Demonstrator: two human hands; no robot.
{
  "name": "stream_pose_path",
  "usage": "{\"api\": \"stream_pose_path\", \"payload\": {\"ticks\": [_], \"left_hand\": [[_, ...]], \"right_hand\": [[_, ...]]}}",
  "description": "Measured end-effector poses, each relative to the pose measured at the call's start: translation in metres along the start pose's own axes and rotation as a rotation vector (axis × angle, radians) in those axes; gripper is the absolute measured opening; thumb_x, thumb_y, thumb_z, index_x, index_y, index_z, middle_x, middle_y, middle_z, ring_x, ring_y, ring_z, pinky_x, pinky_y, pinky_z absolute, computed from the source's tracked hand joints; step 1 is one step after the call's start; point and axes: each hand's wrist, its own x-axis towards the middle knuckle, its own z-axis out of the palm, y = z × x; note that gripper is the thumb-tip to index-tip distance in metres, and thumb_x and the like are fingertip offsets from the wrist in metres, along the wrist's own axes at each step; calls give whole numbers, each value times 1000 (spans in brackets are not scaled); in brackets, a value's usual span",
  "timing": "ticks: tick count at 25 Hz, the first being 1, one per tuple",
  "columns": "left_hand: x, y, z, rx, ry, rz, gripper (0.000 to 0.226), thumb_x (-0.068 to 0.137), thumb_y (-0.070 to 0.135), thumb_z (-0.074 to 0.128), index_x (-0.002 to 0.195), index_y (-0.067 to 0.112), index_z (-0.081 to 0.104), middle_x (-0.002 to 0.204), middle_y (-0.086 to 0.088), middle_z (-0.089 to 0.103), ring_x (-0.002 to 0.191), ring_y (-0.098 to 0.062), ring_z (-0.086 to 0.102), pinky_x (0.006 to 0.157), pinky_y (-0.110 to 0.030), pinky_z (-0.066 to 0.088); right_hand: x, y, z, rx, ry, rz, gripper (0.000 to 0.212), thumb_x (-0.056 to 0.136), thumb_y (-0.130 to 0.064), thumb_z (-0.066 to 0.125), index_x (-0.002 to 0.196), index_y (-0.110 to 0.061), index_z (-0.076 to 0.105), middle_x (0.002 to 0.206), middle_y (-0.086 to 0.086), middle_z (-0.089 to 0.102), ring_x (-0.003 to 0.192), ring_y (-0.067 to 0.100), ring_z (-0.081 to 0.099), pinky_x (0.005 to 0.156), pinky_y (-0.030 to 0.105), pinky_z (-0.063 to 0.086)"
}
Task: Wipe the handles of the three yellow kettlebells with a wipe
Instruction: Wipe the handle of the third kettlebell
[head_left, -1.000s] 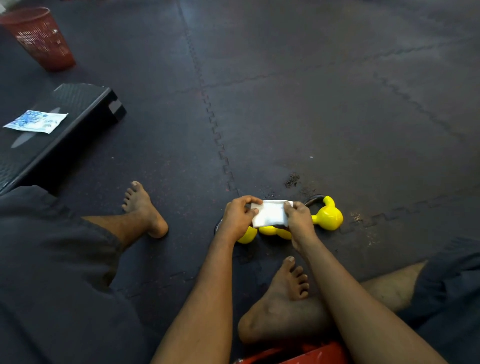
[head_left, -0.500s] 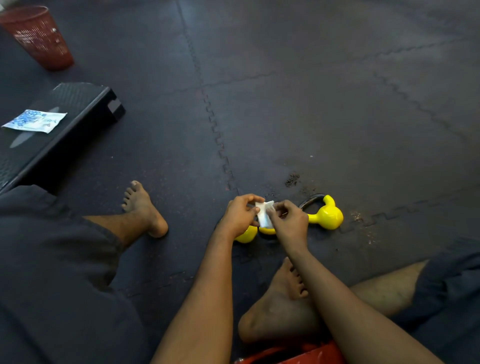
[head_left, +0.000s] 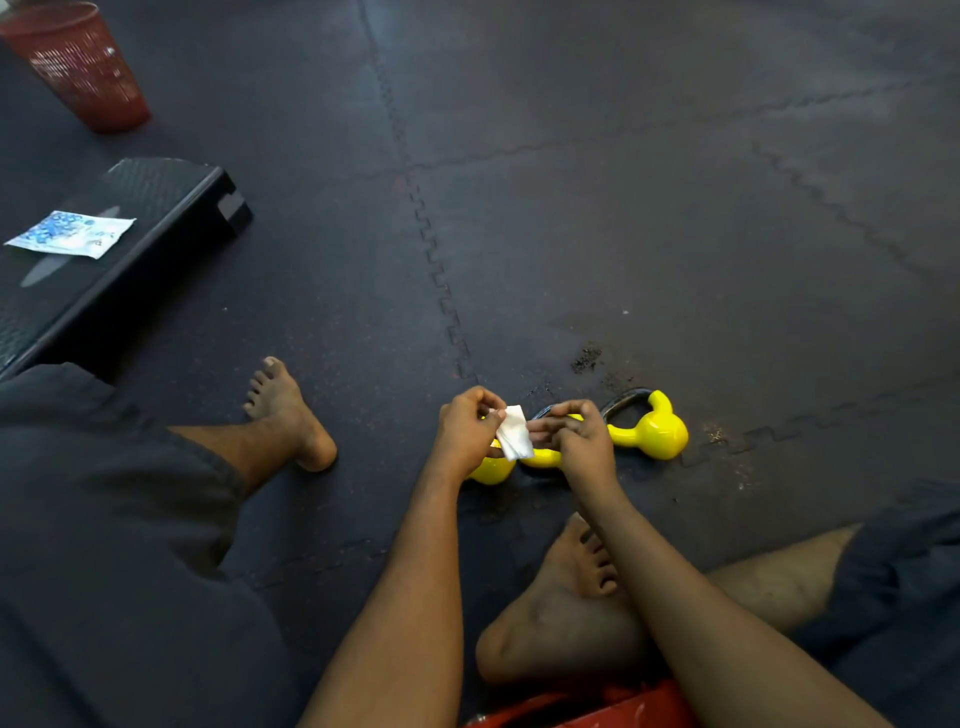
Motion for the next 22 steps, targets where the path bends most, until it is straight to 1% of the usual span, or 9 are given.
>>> {"api": "stream_pose_path", "payload": {"ticks": [3,5,8,9,13,14,16,18,22], "left_hand": [[0,-2,-3,-19,-35,-15,15,91,6,57,81,16,59,94,-17,64,86,-31,68,53,-46,59],[0,-1,-1,-56,-92,-58,13,94,4,52,83,12,55,91,-14,62,85,-29,67,53,-45,59],[1,-2,2,-79,-151,-147,14,93,4,47,84,14,52,91,-13,61,78,-24,65,53,-43,58],[1,-3,1,-72,-153,-159,12,92,5,47,85,14,52,92,-13,61,74,-23,65,53,-41,57],[6,-14,0,-115,-170,-136,11,94,17,57,87,17,49,87,-14,65,64,-25,66,57,-35,53],[9,-20,-1,-102,-118,-129,11,93,18,58,86,19,50,87,-14,67,67,-25,66,59,-35,52],[17,-37,-9,36,121,-102,8,89,17,61,87,23,55,91,-13,69,82,-29,66,71,-37,52],[23,-60,-20,234,305,-152,11,88,18,61,98,14,60,103,-14,67,98,-32,61,83,-35,46],[26,-95,-19,463,213,-380,43,90,35,59,116,1,57,124,-23,54,116,-40,51,98,-41,42]], "right_hand": [[3,4,-3,-79,37,103,20,87,5,50,103,-4,58,94,15,68,81,23,65,63,26,54],[5,9,-2,-143,-81,202,10,94,-15,57,94,-8,65,88,9,67,83,21,62,72,38,54],[5,18,-5,-213,-127,154,20,89,-25,65,80,-7,65,80,12,66,77,22,60,77,54,54],[5,19,-7,-225,-111,114,21,86,-25,69,78,-6,64,78,12,66,75,22,60,74,53,55],[6,12,-10,-265,-51,30,21,81,-12,75,67,-12,58,65,4,60,61,13,53,57,28,43],[7,12,-10,-265,-42,26,24,80,-10,75,65,-14,56,62,1,58,59,12,50,55,25,41],[8,15,-10,-286,-9,27,26,80,-9,73,64,-17,54,60,-2,56,57,10,48,55,25,38],[10,20,-11,-297,19,36,21,80,-11,71,68,-19,56,65,-1,59,60,10,51,56,26,41],[16,30,-10,-197,16,109,9,85,-8,66,81,-15,62,80,10,65,71,21,63,57,37,57]]}}
